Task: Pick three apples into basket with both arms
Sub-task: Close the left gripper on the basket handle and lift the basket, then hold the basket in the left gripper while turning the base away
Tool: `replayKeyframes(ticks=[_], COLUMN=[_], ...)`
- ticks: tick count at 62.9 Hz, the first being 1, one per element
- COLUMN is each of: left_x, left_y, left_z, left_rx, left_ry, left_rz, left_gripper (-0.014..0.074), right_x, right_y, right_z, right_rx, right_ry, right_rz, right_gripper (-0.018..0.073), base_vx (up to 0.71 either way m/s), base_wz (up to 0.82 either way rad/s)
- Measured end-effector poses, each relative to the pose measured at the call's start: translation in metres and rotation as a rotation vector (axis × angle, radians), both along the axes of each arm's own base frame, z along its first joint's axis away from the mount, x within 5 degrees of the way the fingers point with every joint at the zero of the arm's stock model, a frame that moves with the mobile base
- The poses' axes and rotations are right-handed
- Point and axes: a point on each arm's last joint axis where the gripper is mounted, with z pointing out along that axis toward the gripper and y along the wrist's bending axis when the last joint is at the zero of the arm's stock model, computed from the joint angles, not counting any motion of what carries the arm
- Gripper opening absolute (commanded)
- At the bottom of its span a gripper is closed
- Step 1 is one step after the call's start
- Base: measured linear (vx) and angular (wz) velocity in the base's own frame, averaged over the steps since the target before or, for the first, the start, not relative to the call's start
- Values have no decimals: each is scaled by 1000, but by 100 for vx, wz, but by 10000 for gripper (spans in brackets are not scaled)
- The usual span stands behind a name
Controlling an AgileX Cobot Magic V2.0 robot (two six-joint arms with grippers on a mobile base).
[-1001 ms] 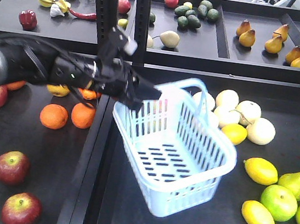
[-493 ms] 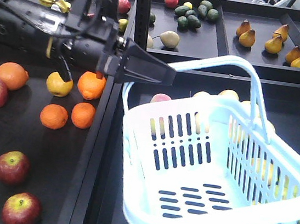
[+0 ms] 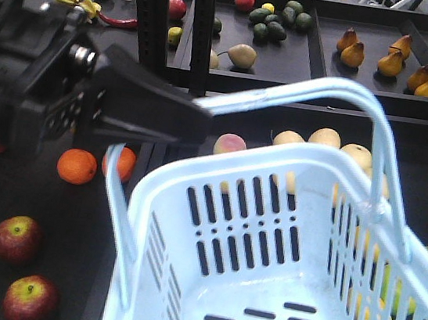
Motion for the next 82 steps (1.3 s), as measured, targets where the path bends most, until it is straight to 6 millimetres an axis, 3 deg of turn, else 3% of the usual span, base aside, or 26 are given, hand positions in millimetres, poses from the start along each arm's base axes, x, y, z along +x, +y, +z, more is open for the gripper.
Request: replayKeyframes(ticks=[12,30,54,82], left_x=[-19,-48,-91,-99], left_y=[12,33,53,57], left_z=[-19,-31,-44,-45], left_rx=[6,-11,-48,-60], left_ry=[-11,-66,-137,-158], left_rz=[156,352,457,479], left_gripper=[-8,-8,-8,-8], right_x=[0,0,0,0], right_y=[0,0,0,0], right_z=[0,0,0,0], right_rx=[0,0,0,0], right_ry=[0,0,0,0], right_rz=[0,0,0,0], right_gripper=[-5,-5,-5,-5], base_vx=[0,0,0,0], base_wz=[0,0,0,0])
